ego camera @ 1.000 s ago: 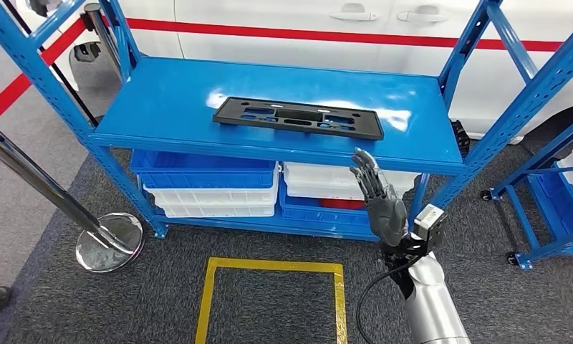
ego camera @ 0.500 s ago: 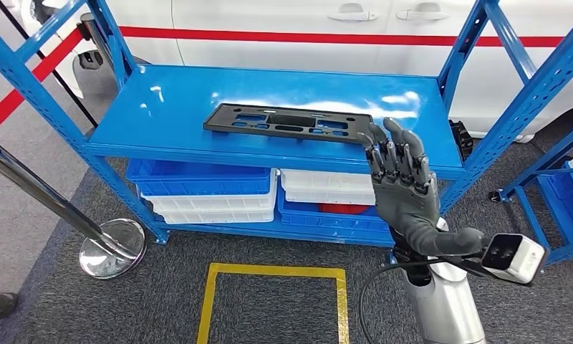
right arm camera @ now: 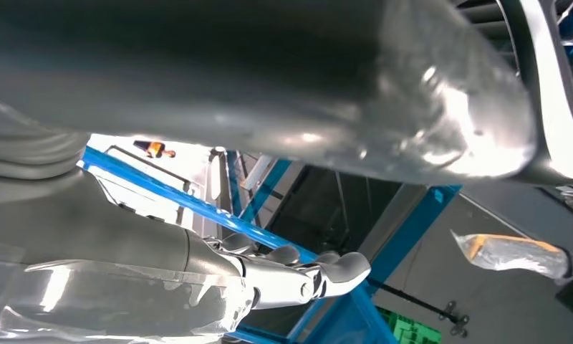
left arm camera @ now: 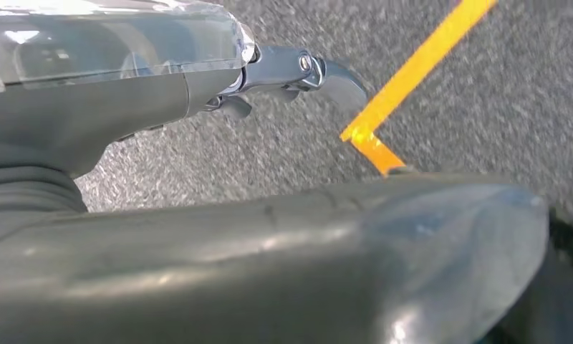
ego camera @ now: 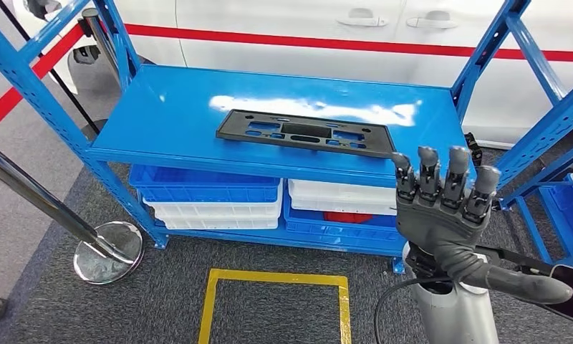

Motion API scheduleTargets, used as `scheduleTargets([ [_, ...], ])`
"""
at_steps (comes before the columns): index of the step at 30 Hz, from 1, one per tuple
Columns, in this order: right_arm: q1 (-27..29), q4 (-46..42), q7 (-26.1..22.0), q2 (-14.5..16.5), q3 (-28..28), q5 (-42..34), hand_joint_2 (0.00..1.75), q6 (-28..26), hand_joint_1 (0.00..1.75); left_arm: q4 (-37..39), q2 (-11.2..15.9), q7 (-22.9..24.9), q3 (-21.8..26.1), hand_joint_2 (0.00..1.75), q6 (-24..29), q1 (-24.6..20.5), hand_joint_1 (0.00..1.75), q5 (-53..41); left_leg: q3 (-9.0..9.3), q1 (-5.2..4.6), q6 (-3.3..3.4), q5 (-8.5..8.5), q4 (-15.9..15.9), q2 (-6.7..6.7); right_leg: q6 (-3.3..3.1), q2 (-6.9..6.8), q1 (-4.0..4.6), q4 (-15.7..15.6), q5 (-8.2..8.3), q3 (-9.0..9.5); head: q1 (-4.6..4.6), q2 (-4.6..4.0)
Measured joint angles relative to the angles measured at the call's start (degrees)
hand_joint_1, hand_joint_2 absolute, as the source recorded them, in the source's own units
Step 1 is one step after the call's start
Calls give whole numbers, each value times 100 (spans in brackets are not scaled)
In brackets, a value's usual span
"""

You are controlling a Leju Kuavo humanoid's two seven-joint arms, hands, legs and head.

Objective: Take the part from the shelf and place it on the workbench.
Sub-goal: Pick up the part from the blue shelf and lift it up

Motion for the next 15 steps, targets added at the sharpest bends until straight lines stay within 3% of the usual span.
scheduleTargets([
  [1,16,-1,0,-6,0,-1,0,5,0,1,1,0,-4,0,0,-4,0,1,26,-7,15,-25,-1,-2,3,2,1,365,-81,-250,-1,0],
  [2,32,-1,0,-12,-1,-1,0,19,0,1,2,0,-12,0,0,-3,0,1,64,-16,24,-58,0,-6,5,2,1,582,-60,-435,-1,0],
  [3,44,-1,0,-17,-2,-4,0,44,0,1,2,0,-25,0,0,1,0,1,116,-22,25,-95,0,-12,0,2,1,579,88,-516,-1,0],
  [5,55,-13,0,-22,-21,-15,0,112,0,1,2,-2,-56,0,-3,5,0,-1,246,-31,10,-184,0,-26,-36,1,7,-24,646,-383,0,0],
  [6,62,-21,-1,-25,-40,-20,0,154,0,2,2,-4,-71,0,-9,2,0,-1,302,-42,-8,-231,4,-31,-60,3,23,-384,865,-260,-1,0],
  [7,71,-33,-1,-26,-65,-23,0,186,0,2,2,-7,-81,0,-19,-4,0,-1,333,-52,-33,-271,10,-37,-86,3,39,-687,982,-152,-1,0],
  [9,103,-56,-1,-27,-119,-22,0,234,0,3,7,-10,-94,0,-39,-13,0,-1,349,-64,-91,-317,4,-39,-126,8,71,-912,961,-66,-1,0],
  [12,156,-90,0,-32,-182,-13,0,250,0,3,30,-11,-101,0,-53,-24,0,-3,368,-62,-180,-400,42,-19,-198,14,28,-1018,914,27,-1,0],
  [13,166,-93,0,-32,-194,0,0,241,0,4,37,-11,-102,0,-57,-33,0,-3,296,-56,-209,-484,222,-12,-227,7,8,-1051,898,81,-1,0],
  [15,202,-93,-1,-30,-202,85,0,198,0,5,49,-13,-105,0,-64,-44,0,-2,-82,-24,-257,-735,920,-3,-271,-12,2,-1075,844,171,-1,0],
])
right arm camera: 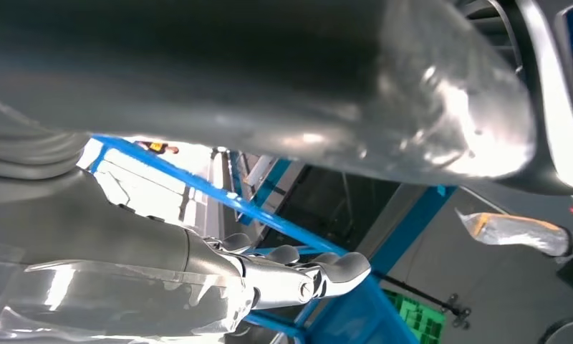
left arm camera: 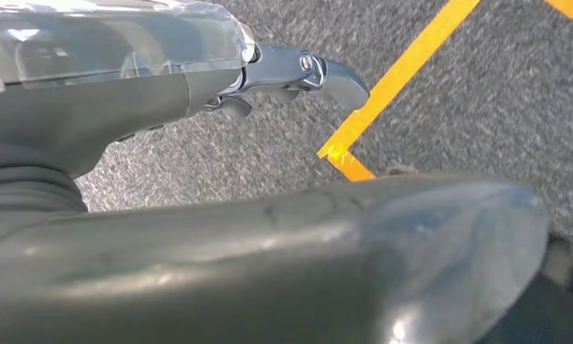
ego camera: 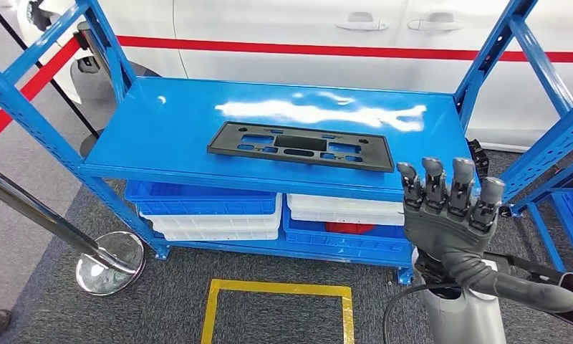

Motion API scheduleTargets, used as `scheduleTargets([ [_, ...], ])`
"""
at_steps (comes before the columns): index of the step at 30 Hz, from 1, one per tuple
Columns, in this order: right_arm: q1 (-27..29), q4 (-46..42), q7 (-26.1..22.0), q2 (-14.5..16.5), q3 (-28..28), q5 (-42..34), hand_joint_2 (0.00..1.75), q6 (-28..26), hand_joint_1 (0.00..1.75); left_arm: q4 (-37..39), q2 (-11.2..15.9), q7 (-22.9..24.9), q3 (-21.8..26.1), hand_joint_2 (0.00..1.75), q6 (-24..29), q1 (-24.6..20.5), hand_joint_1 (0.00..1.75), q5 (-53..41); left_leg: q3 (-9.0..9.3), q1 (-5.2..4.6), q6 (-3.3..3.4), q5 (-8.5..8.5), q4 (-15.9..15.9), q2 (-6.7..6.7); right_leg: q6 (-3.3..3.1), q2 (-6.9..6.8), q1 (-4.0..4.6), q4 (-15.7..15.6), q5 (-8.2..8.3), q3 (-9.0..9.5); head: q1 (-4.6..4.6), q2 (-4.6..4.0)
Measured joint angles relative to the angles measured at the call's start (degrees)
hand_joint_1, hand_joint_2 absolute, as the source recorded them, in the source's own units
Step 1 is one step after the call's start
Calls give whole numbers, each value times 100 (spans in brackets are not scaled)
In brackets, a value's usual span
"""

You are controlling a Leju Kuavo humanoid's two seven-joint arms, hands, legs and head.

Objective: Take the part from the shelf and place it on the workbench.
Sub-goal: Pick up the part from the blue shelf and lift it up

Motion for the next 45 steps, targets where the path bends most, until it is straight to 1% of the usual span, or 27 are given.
scheduleTargets([
  [2,65,15,-1,22,26,164,0,-96,0,1,7,0,-10,0,-2,8,0,0,-457,33,-41,-116,664,1,-10,-5,3,1,-70,76,1,0],
  [3,93,30,0,40,63,244,0,-160,0,1,8,2,-17,0,2,16,0,-1,-572,46,-54,-16,733,1,-6,0,2,2,-108,124,1,0],
  [4,110,48,0,57,118,305,0,-228,0,2,9,3,-23,0,8,21,0,-1,-572,56,-60,201,565,3,3,6,-1,2,-151,183,1,0],
  [6,115,89,1,73,247,360,0,-364,0,5,15,6,-28,0,23,26,0,-1,-342,58,-47,722,-171,10,45,15,0,2,-250,311,1,0],
  [7,108,114,1,74,311,366,0,-433,0,6,18,1,-29,0,28,23,0,-1,-214,47,-26,859,-511,13,78,18,7,9,-295,351,2,0],
  [8,99,140,1,74,375,364,0,-500,0,7,19,-4,-31,0,30,18,0,-1,-136,33,3,905,-713,14,112,18,13,9,-326,368,2,0],
  [12,38,250,0,69,633,406,0,-747,0,7,19,-27,-38,0,27,19,0,0,-62,23,151,810,-848,1,240,14,9,35,-416,368,1,0],
  [14,14,321,-1,47,747,426,0,-888,0,7,19,-34,-40,0,27,18,0,1,9,35,224,780,-894,-1,281,17,-1,447,-606,168,1,0],
  [17,2,526,-1,-32,951,429,0,-1152,0,8,24,-36,-40,0,20,11,0,1,84,11,282,700,-898,-5,295,19,-2,1549,-901,-554,1,0],
  [18,2,605,0,-62,1021,438,0,-1226,0,9,25,-36,-41,0,13,15,0,1,125,3,287,666,-897,-11,293,19,-3,1706,-849,-715,1,0],
  [19,2,676,-1,-92,1085,452,0,-1289,0,9,25,-35,-43,0,7,20,0,1,181,-5,287,625,-896,-21,283,18,-1,1650,-681,-772,1,0],
  [21,-1,766,-1,-127,1175,491,0,-1375,0,9,25,-35,-50,0,1,28,0,1,314,-15,270,529,-901,-42,232,18,13,994,-140,-591,1,0],
  [22,-5,811,-1,-137,1226,513,0,-1417,0,9,21,-35,-62,0,1,25,0,1,368,-26,247,479,-899,-50,201,16,31,631,59,-454,1,0],
  [23,-9,854,0,-140,1279,534,0,-1454,0,9,17,-35,-75,0,0,19,0,1,402,-33,220,438,-898,-55,173,15,50,348,151,-339,1,0],
  [25,-3,957,0,-149,1405,587,0,-1547,0,9,9,-36,-102,0,5,6,0,1,430,-34,157,390,-911,-55,130,19,90,153,109,-247,1,0],
  [27,16,1049,0,-156,1508,651,0,-1657,0,9,8,-44,-115,0,18,0,0,1,471,-26,99,349,-934,-44,88,29,72,87,71,-190,1,0],
  [29,19,1153,0,-160,1599,715,0,-1783,0,9,1,-66,-125,0,32,-3,0,-4,403,-20,34,233,-711,-25,38,21,31,8,35,-72,0,0],
  [30,24,1221,-1,-160,1650,749,44,-1839,0,9,-5,-76,-128,0,38,1,0,-7,242,-1,2,127,-407,-17,15,11,22,-15,4,-10,0,0],
  [32,39,1379,-1,-162,1753,805,131,-1944,0,9,-16,-90,-132,0,43,23,0,-10,-242,35,-60,-65,360,-9,-16,2,21,-22,-69,79,1,0],
  [33,45,1468,2,-163,1797,820,175,-2002,0,9,-20,-92,-134,0,42,40,0,-10,-452,53,-83,-59,611,-6,-17,7,19,-21,-108,126,1,0],
  [34,43,1555,9,-166,1830,815,175,-2070,0,10,-20,-94,-135,0,39,53,0,-10,-561,67,-99,62,647,-4,-10,15,15,-20,-148,181,0,0],
  [35,37,1658,22,-168,1857,797,175,-2146,0,11,-17,-101,-136,0,36,60,0,-10,-568,79,-108,289,474,-1,4,23,9,-18,-194,247,0,0],
  [36,31,1766,40,-172,1877,780,175,-2222,0,13,-13,-111,-137,0,36,60,0,-10,-484,90,-110,581,122,3,26,28,4,-18,-250,323,1,0],
  [38,-1,2080,75,-181,1933,947,175,-2489,0,22,-7,-134,-137,0,52,61,0,-10,-260,80,-80,918,-505,9,87,31,15,-10,-351,424,1,0],
  [40,-123,2561,121,-184,2077,1754,175,-3238,0,31,-12,-150,-137,0,86,62,0,-5,-173,49,-7,900,-728,7,151,39,33,-4,-393,423,1,0],
  [43,-485,3342,418,-133,2500,3906,175,-5096,0,31,-37,-163,-137,0,115,63,0,0,-147,46,118,859,-813,8,237,38,14,38,-460,390,1,0],
  [45,-698,3719,676,-87,2775,4886,175,-5910,0,31,-49,-166,-137,0,119,60,0,0,-100,58,188,846,-854,9,277,32,1,447,-678,197,1,0],
])
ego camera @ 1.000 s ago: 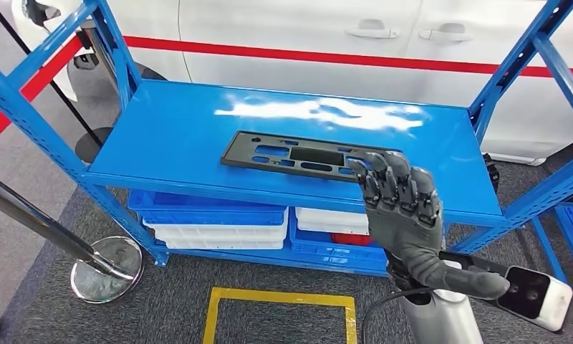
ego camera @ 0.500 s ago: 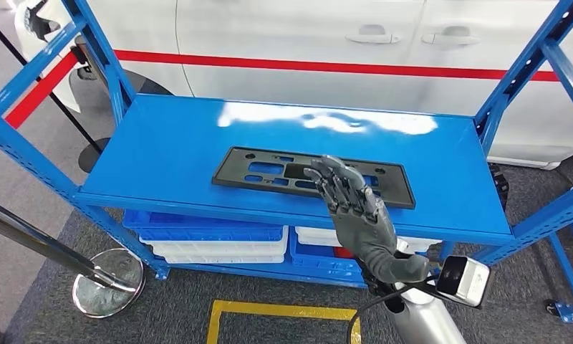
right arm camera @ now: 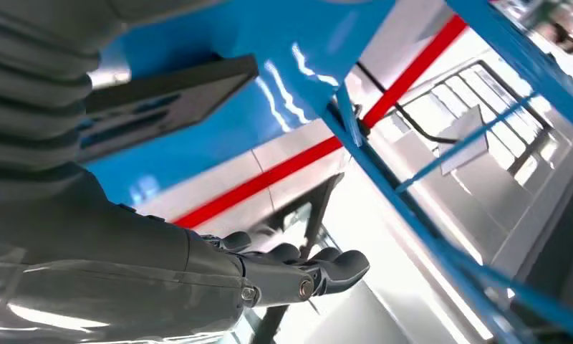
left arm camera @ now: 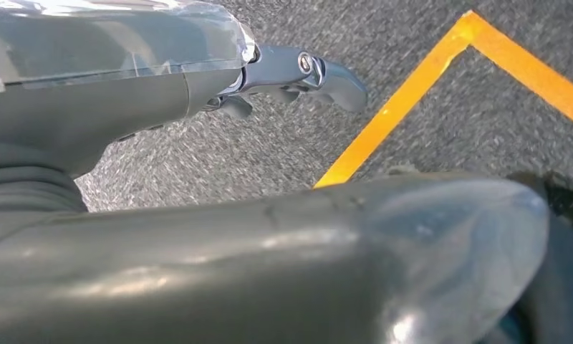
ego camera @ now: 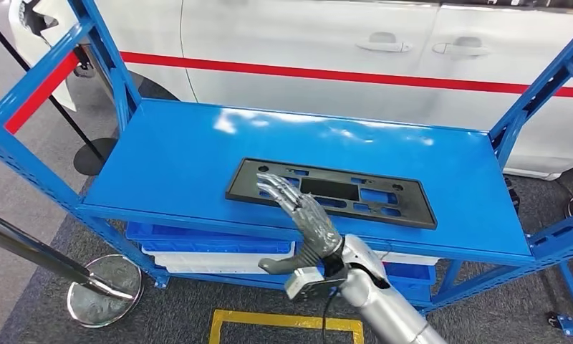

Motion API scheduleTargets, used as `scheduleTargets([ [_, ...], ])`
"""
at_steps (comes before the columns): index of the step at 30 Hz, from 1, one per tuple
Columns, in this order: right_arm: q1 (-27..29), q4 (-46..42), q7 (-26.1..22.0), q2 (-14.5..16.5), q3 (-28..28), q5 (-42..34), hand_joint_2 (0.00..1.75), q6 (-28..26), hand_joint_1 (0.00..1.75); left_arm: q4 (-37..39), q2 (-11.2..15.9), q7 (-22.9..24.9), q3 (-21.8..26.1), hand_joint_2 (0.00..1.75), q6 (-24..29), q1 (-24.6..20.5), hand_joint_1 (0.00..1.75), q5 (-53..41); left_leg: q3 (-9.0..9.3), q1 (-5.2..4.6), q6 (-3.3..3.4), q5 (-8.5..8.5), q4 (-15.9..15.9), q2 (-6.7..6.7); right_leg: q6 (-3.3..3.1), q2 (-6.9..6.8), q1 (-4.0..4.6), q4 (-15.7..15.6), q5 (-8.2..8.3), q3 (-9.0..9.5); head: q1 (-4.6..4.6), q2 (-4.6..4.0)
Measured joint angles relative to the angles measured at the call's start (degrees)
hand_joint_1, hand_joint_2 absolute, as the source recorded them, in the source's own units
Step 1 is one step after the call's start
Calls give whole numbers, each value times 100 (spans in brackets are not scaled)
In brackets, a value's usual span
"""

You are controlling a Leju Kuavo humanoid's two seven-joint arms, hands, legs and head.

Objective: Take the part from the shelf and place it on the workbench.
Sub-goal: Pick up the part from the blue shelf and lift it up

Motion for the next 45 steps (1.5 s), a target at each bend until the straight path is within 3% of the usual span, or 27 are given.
scheduleTargets([
  [2,-130,304,358,38,190,687,175,-551,0,0,-2,0,-2,0,0,-6,0,3,28,-13,43,-29,-4,-7,15,-3,0,775,-275,-440,0,0],
  [3,-178,456,566,59,276,1076,175,-818,0,0,-2,2,-8,0,-1,-5,0,3,44,-20,53,-45,-4,-14,16,-3,1,1085,-324,-650,0,0],
  [4,-221,608,757,82,357,1436,175,-1037,0,0,-3,4,-19,0,-2,-3,0,3,66,-27,56,-63,-3,-25,9,-3,3,1211,-261,-781,0,0],
  [5,-265,754,913,110,430,1748,175,-1212,0,0,-4,6,-32,0,-3,-2,0,2,95,-32,53,-82,-3,-37,-9,-3,7,1115,-87,-807,0,0],
  [7,-383,1016,1172,192,543,2243,175,-1495,0,0,-14,8,-64,0,-4,-4,0,1,159,-41,33,-123,-4,-52,-79,-3,28,421,419,-601,0,0],
  [9,-565,1297,1470,302,646,2830,175,-1820,0,0,-28,8,-103,0,-2,-18,0,2,178,-61,-6,-150,5,-51,-152,-6,64,-168,684,-391,-1,0],
  [11,-750,1621,1821,405,732,3462,175,-2101,0,0,-33,8,-132,0,1,-29,0,2,166,-64,-64,-152,-1,-44,-184,-4,95,-321,683,-342,-1,0],
  [14,-971,2107,2219,560,791,4098,175,-2371,0,0,-33,8,-143,0,14,-27,0,0,140,-59,-154,-252,104,-31,-250,-11,47,-434,707,-270,-1,0],
  [17,-1127,2523,2363,701,806,4296,175,-2504,0,1,-37,7,-144,0,20,-25,0,-1,-285,-25,-225,-709,1033,-18,-305,-36,29,-480,708,-210,-1,0],
  [19,-1152,2723,2416,744,806,4339,175,-2518,0,2,-38,5,-144,0,19,-11,0,-1,-557,7,-269,-827,1533,-14,-309,-39,32,-476,694,-198,-1,0],
  [20,-1162,2823,2458,763,806,4360,175,-2520,0,4,-37,3,-144,0,18,-3,0,-1,-553,24,-286,-726,1483,-11,-302,-35,29,-470,684,-190,-1,0],
  [22,-1214,3004,2569,803,804,4406,175,-2521,0,10,-31,-4,-144,0,18,-2,0,-1,-264,58,-305,-315,808,-5,-267,-20,19,-440,648,-172,0,0],
  [24,-1302,3161,2663,837,800,4456,175,-2525,0,16,-27,-13,-145,0,17,-11,0,-1,19,58,-285,-85,183,-6,-211,-6,37,-386,610,-190,-1,0],
  [27,-1419,3376,2876,858,789,4655,175,-2532,0,20,-28,-37,-148,0,15,-9,0,0,62,37,-181,-87,43,-18,-138,0,55,-368,608,-225,-1,0],
  [29,-1531,3572,3174,862,764,4900,175,-2532,0,20,-28,-62,-151,0,11,-4,0,-2,74,45,-105,-70,13,-16,-86,-2,37,-268,522,-260,0,0],
  [31,-1668,3817,3509,860,723,5071,175,-2532,0,20,-25,-85,-153,0,7,-11,0,-2,84,48,-44,-60,-9,-10,-46,-4,19,230,240,-487,0,0],
  [33,-1765,4075,3752,846,696,5116,175,-2532,0,25,-16,-96,-152,0,4,-12,0,2,84,38,-18,-64,-9,-8,-25,-4,16,991,-60,-865,0,0],
  [34,-1795,4183,3819,836,687,5121,175,-2537,0,27,-12,-96,-152,0,2,-8,0,3,87,35,-13,-66,-9,-9,-19,-4,14,1225,-94,-993,0,0],
  [35,-1823,4271,3871,826,680,5127,175,-2539,0,30,-10,-97,-152,0,1,-5,0,4,93,34,-13,-68,-8,-11,-21,-5,14,1255,-22,-1028,0,0],
  [36,-1861,4351,3947,817,672,5133,175,-2536,0,31,-9,-98,-153,0,1,-4,0,2,103,33,-17,-72,-7,-13,-32,-5,14,1044,154,-947,0,0],
  [38,-1976,4522,4193,800,654,5144,175,-2515,0,31,-11,-106,-155,0,1,-6,0,1,121,26,-37,-83,-4,-15,-75,-6,25,275,556,-606,0,0],
  [39,-2041,4625,4336,783,644,5147,175,-2497,0,31,-11,-113,-155,0,-1,-9,0,1,121,15,-56,-88,1,-16,-96,-6,35,-62,675,-459,0,0],
  [40,-2103,4729,4468,754,627,5148,175,-2471,0,31,-12,-122,-155,0,-7,-8,0,2,116,6,-80,-89,3,-18,-110,-5,48,-260,719,-377,0,0],
  [43,-2274,4999,4721,615,513,5146,175,-2403,0,31,-8,-155,-155,0,-35,-1,0,1,121,0,-173,-84,-18,-18,-163,-7,51,-387,721,-326,0,0],
  [44,-2325,5066,4742,569,467,5143,175,-2397,7,31,-3,-165,-155,0,-42,3,0,0,114,2,-199,-123,25,-13,-197,-11,36,-418,735,-302,-1,0],
  [45,-2371,5127,4746,532,426,5140,175,-2394,38,31,2,-174,-155,0,-48,4,0,-1,62,4,-218,-222,168,-8,-232,-17,19,-450,751,-278,-1,0],
])
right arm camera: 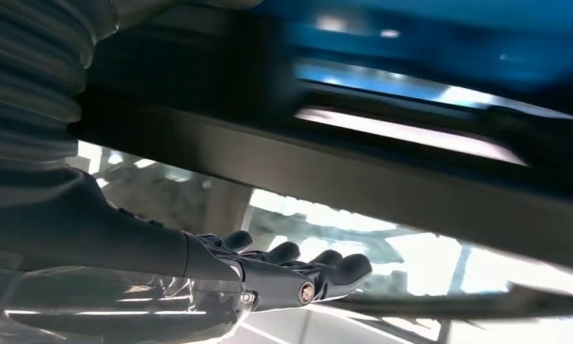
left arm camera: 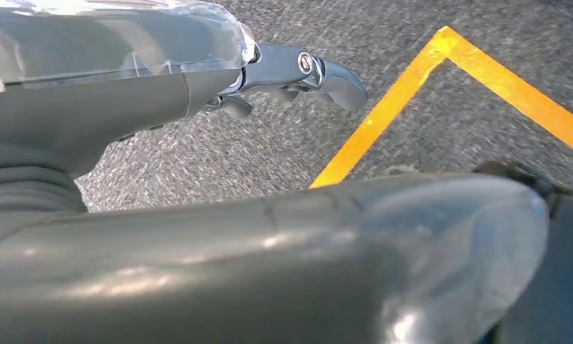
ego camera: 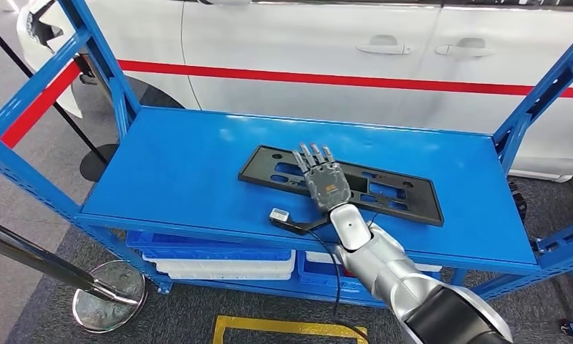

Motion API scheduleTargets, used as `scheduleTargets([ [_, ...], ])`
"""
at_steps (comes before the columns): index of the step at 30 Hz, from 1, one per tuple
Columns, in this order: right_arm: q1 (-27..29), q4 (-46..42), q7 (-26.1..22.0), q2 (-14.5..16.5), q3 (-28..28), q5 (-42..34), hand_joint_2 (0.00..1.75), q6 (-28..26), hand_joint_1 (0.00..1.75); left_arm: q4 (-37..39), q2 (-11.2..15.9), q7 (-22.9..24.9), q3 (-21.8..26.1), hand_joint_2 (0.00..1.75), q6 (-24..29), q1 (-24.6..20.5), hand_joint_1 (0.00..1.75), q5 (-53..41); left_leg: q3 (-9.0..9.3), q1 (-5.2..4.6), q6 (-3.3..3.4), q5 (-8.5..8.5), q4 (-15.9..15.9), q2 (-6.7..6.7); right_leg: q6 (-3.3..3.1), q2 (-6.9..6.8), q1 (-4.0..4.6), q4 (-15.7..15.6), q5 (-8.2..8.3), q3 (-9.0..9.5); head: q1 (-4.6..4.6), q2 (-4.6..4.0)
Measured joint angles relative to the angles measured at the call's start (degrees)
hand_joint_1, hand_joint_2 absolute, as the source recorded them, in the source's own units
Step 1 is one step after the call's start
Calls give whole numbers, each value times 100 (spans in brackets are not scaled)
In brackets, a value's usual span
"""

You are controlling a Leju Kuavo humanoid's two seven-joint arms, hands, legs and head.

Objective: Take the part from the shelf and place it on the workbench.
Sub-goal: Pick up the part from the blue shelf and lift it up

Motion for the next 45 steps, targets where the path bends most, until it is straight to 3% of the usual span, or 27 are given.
scheduleTargets([
  [3,-61,155,20,-66,-75,-5,175,43,158,0,8,-12,0,0,-22,2,0,-1,-436,12,-41,-507,1006,8,-51,-3,-3,-24,9,27,0,0],
  [4,-59,197,45,-76,-97,-3,175,65,170,0,9,-13,0,0,-32,3,0,-1,-568,14,-53,-597,1295,8,-52,1,1,-22,8,29,0,0],
  [5,-55,234,72,-87,-122,-1,175,81,175,0,9,-15,0,0,-44,4,0,-1,-619,16,-61,-586,1406,8,-51,5,2,-19,6,34,-1,0],
  [6,-52,265,96,-101,-157,2,175,89,175,1,14,-19,0,0,-56,4,0,-1,-558,21,-63,-464,1281,8,-45,9,1,-16,3,43,0,0],
  [9,-46,321,109,-164,-279,-16,175,78,175,1,39,-27,0,0,-82,-4,0,-1,-13,30,-29,30,159,8,11,12,10,17,-27,59,1,0],
  [11,-30,346,97,-211,-354,-38,175,59,174,1,50,-31,-2,0,-91,-7,0,-1,139,12,30,94,-173,1,71,14,31,41,-33,37,0,0],
  [13,-6,363,90,-246,-418,-49,175,22,174,2,55,-34,-9,0,-93,-4,0,0,135,-3,104,110,-189,-2,135,20,30,38,-26,27,-1,0],
  [15,11,375,83,-279,-470,-50,175,-10,175,2,57,-36,-16,0,-92,-9,0,1,146,5,178,140,-233,6,198,23,8,160,-133,-21,0,0],
  [16,19,384,73,-294,-494,-49,175,-16,175,2,58,-36,-20,0,-89,-14,0,1,148,14,209,156,-254,11,226,23,0,375,-273,-119,0,0],
  [18,53,407,33,-311,-529,-45,175,-15,175,2,59,-34,-24,0,-75,-16,0,2,135,9,237,165,-260,15,263,20,-8,1099,-638,-461,1,0],
  [19,69,418,7,-315,-549,-41,175,-14,175,2,59,-35,-24,0,-67,-11,0,2,130,5,239,165,-258,16,274,20,-9,1446,-761,-630,1,0],
  [20,82,427,-21,-315,-571,-33,175,-14,175,2,59,-37,-24,0,-62,-6,0,2,130,2,240,164,-257,15,277,20,-9,1634,-781,-724,1,0],
  [21,87,434,-54,-315,-597,-21,175,-14,175,2,59,-42,-24,0,-60,-3,0,2,138,1,239,161,-256,13,273,19,-9,1592,-683,-706,1,0],
  [22,83,440,-85,-315,-627,-7,175,-14,175,2,59,-50,-24,0,-59,-2,0,2,151,1,236,156,-255,10,259,19,-9,1332,-497,-582,1,0],
  [24,61,446,-142,-315,-678,16,175,-14,175,2,58,-68,-24,0,-60,-5,0,2,174,-10,212,140,-249,2,205,15,5,518,-119,-189,1,0],
  [25,46,447,-163,-314,-695,24,175,-14,175,2,57,-75,-24,0,-61,-6,0,2,174,-18,189,135,-246,-2,178,13,18,224,-27,-52,0,0],
  [26,33,448,-181,-312,-709,28,175,-14,175,2,57,-81,-24,0,-63,-7,0,2,170,-23,162,132,-243,-4,154,12,34,61,-1,18,0,0],
  [29,12,450,-222,-307,-751,35,175,-16,174,2,57,-165,-24,0,-83,-5,0,1,170,-17,64,123,-247,-6,73,11,38,-18,2,40,1,0],
  [31,1,451,-245,-295,-788,38,175,-21,175,2,58,-361,-24,87,-116,-6,0,1,64,-12,16,-63,15,0,2,-5,7,-68,27,69,0,0],
  [33,5,459,-298,-288,-830,39,175,-43,175,2,59,-623,-25,175,-153,-3,0,1,-245,0,-18,-426,705,4,-34,-17,4,-78,30,77,0,0],
  [35,23,465,-402,-289,-883,34,175,-92,175,2,60,-843,-27,175,-179,3,0,0,-524,6,-48,-620,1309,4,-41,-18,8,-73,26,78,0,0],
  [36,38,454,-496,-288,-923,-1,175,-116,175,2,63,-917,-28,175,-184,3,0,-1,-543,10,-58,-558,1338,5,-38,-16,7,-67,22,82,0,0],
  [38,104,342,-936,-280,-1040,-297,175,-142,175,2,77,-1011,-34,175,-191,-5,0,-1,-283,27,-59,-179,767,7,-19,-9,4,-47,2,95,1,0],
  [40,224,68,-2065,-242,-1256,-1171,175,-130,175,2,93,-1061,-61,175,-233,-16,0,1,48,30,-32,80,61,5,21,18,27,-5,-25,86,1,0],
  [41,292,-118,-2930,-209,-1397,-1864,175,-91,175,2,99,-1059,-84,175,-261,-24,0,1,134,28,-10,114,-128,5,45,36,41,10,-29,75,1,0],
  [43,407,-589,-4626,-143,-1651,-3340,175,45,175,2,109,-1002,-127,175,-299,-48,0,-1,171,26,53,88,-200,6,93,68,59,9,-25,69,1,0],
  [45,491,-1083,-5295,-104,-1787,-4265,175,228,175,2,111,-950,-154,175,-314,-83,0,-3,202,45,123,105,-229,18,150,68,54,59,-87,81,1,0],
])
